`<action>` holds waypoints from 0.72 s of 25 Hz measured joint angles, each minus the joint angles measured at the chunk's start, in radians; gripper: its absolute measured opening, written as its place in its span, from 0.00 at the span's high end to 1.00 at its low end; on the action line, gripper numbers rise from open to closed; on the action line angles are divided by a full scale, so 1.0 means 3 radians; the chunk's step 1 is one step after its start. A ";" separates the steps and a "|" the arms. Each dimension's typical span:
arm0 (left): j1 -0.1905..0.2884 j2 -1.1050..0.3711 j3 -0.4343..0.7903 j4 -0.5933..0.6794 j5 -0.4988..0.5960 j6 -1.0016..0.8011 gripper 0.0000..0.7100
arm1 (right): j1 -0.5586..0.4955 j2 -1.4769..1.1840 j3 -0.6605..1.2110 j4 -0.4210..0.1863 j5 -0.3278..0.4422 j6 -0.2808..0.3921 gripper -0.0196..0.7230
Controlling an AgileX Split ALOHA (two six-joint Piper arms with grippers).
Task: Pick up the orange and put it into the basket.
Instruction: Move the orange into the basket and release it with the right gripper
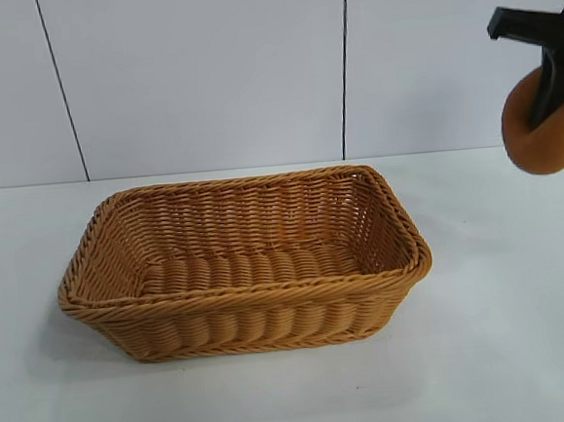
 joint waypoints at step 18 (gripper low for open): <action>0.0000 0.0000 0.0000 0.0000 0.0000 0.0000 0.10 | 0.1676 0.0195 -0.0014 0.0314 -0.1047 0.0506 0.88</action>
